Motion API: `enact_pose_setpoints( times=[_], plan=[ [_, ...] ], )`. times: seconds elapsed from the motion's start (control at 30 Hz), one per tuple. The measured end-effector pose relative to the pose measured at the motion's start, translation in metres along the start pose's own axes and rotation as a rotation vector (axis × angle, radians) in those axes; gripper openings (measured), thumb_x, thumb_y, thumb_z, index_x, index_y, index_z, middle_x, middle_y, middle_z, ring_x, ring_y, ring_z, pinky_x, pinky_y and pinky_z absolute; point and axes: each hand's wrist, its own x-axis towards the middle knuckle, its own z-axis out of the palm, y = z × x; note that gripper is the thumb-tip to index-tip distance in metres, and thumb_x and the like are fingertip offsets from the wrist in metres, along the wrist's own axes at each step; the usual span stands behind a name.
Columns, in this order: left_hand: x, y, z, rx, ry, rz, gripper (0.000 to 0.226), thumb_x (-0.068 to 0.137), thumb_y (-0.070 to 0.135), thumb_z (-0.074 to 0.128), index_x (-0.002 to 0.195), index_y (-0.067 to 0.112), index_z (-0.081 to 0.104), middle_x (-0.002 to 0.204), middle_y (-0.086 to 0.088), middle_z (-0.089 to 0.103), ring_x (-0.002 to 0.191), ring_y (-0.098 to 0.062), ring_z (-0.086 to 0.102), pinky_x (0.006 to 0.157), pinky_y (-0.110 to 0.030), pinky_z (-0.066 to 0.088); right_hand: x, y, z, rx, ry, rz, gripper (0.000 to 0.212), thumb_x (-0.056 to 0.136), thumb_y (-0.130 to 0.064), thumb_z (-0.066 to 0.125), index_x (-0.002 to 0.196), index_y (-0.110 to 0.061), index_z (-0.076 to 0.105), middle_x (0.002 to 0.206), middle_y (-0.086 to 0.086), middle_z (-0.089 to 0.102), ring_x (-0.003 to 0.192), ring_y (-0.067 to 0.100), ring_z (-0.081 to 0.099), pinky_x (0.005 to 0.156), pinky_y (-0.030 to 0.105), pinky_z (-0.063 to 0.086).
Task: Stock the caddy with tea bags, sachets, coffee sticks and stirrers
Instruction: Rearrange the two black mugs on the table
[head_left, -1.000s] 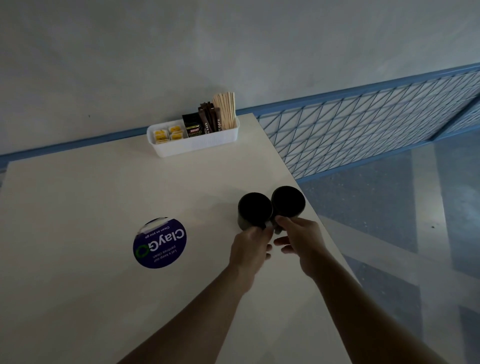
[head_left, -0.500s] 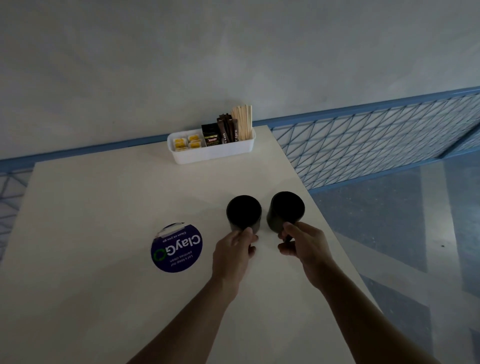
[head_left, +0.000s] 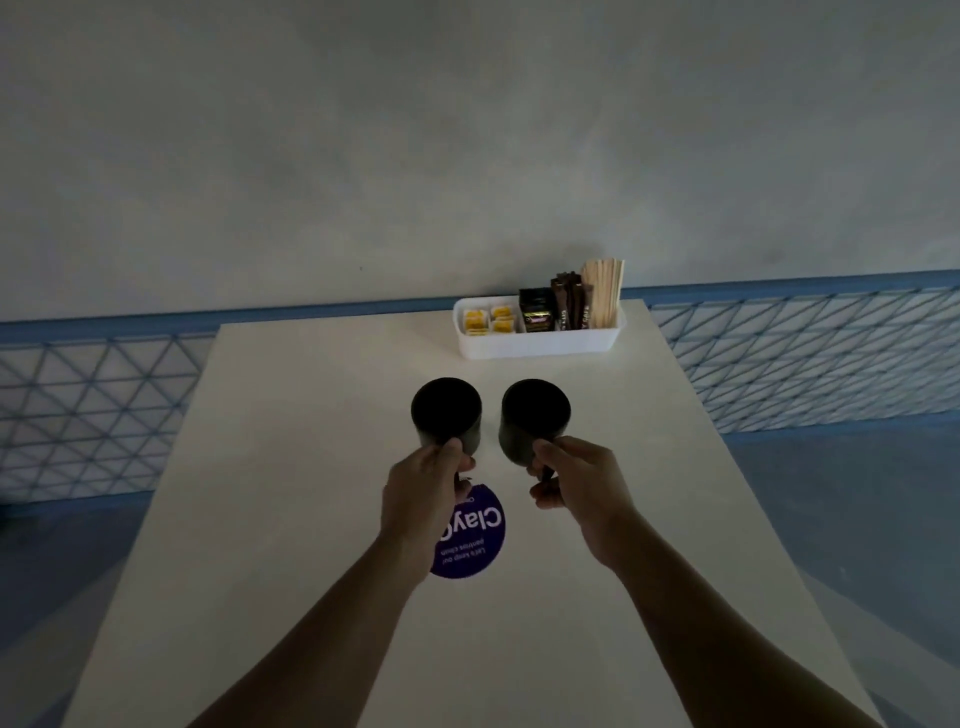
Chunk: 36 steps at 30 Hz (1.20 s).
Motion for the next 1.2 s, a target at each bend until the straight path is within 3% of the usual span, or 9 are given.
enact_pose_setpoints(
  times=[0.33, 0.97, 1.2],
  plan=[
    [0.078, 0.033, -0.058, -0.083, 0.087, -0.010, 0.029, 0.094, 0.029, 0.059, 0.073, 0.011, 0.068, 0.099, -0.010, 0.072, 0.091, -0.026, 0.070, 0.092, -0.043, 0.056, 0.064, -0.039, 0.081, -0.044, -0.054, 0.002, 0.024, 0.095, -0.024, 0.060, 0.078, -0.010, 0.072, 0.079, 0.007, 0.071, 0.063, 0.022, 0.064, 0.067, 0.038, 0.057],
    [0.204, 0.053, -0.089, -0.065, 0.101, -0.020, 0.029, 0.097, 0.030, 0.056, 0.081, 0.010, 0.069, 0.102, -0.012, 0.071, 0.094, -0.026, 0.070, 0.092, -0.041, 0.056, 0.166, -0.056, 0.175, -0.065, 0.000, 0.021, 0.023, 0.095, -0.031, 0.058, 0.084, -0.016, 0.071, 0.081, 0.006, 0.070, 0.071, 0.024, 0.067, 0.081, 0.048, 0.061],
    [0.220, 0.053, -0.094, -0.050, 0.077, -0.052, 0.027, 0.098, 0.030, 0.054, 0.082, 0.013, 0.067, 0.105, -0.009, 0.070, 0.094, -0.024, 0.070, 0.094, -0.042, 0.055, 0.177, -0.055, 0.184, -0.052, 0.043, 0.039, 0.020, 0.099, -0.029, 0.056, 0.089, -0.017, 0.069, 0.087, 0.007, 0.069, 0.077, 0.024, 0.065, 0.083, 0.044, 0.060]
  ],
)
